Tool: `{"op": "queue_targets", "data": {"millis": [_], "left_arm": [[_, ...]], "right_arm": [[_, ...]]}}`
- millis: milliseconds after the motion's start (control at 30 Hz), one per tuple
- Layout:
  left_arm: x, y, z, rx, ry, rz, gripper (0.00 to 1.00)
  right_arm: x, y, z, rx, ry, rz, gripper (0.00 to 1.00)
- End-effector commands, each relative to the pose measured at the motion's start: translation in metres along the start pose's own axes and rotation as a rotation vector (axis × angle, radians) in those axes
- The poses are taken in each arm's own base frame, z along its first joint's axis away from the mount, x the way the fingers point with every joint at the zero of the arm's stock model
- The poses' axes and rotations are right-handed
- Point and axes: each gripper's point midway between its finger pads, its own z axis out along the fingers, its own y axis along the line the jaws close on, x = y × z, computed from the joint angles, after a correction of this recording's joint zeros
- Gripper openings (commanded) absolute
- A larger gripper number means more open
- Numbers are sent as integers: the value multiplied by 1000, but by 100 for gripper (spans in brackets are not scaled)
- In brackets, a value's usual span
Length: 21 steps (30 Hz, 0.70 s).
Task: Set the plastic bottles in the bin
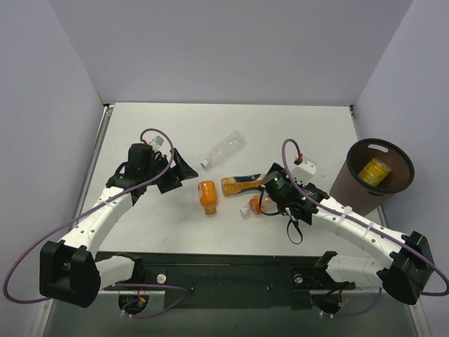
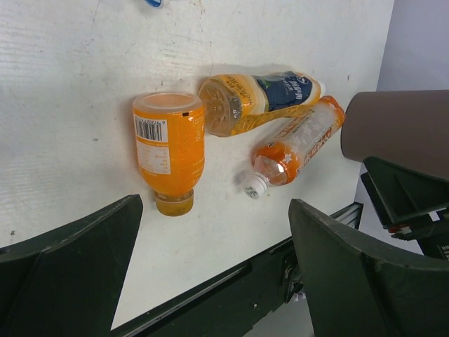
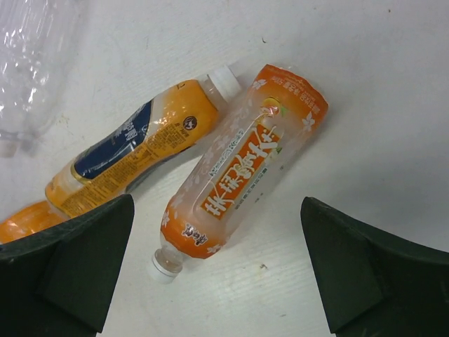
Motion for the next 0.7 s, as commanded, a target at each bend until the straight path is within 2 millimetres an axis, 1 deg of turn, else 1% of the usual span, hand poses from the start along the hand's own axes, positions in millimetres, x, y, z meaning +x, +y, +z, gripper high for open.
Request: {"op": "queue_targets", "data": {"millis": [0, 33, 67, 100, 233, 267, 300, 333, 367, 400, 433, 467, 533, 600, 633, 667], "left_arm": [[1, -7, 0, 53, 1, -11, 97], [0, -10, -1, 68, -9, -2, 97], [0, -11, -1, 81, -14, 3, 97], [3, -9, 0, 84, -11, 2, 97], [4, -10, 1, 92, -11, 7, 97], [2, -13, -1, 96, -16, 19, 97], [4, -14, -2, 106, -1, 39, 97], [4, -19, -3, 125, 6, 76, 97], [10, -17, -4, 122, 43, 121, 97], [10, -23, -6, 125, 51, 147, 97], [15, -16, -5, 88, 74, 164, 97], [16, -14, -5, 79, 78, 164, 97], [17, -12, -6, 74, 74, 170, 97], [19, -10, -6, 73, 71, 166, 97], [18, -10, -6, 75, 68, 165, 97], [19, -10, -6, 76, 69, 162, 97]], "right_arm": [[9, 0, 20, -37, 39, 324, 100], [20, -8, 29, -22, 71, 349, 100], [22, -12, 36, -17, 66, 373, 100], [21, -11, 39, -21, 54, 369, 100], [21, -16, 50, 22, 33, 320, 100], [26, -16, 53, 29, 54, 312, 100], [30, -12, 57, 22, 76, 316, 100], [32, -11, 58, 19, 82, 319, 100], [37, -7, 61, 10, 98, 321, 100], [37, -3, 63, 0, 102, 334, 100], [43, -2, 65, 5, 120, 334, 100], [45, 1, 67, -1, 128, 345, 100], [54, -1, 72, 19, 145, 374, 100], [67, -8, 77, 28, 157, 400, 100], [65, -2, 78, 3, 146, 429, 99], [66, -1, 81, -5, 142, 438, 99]]}}
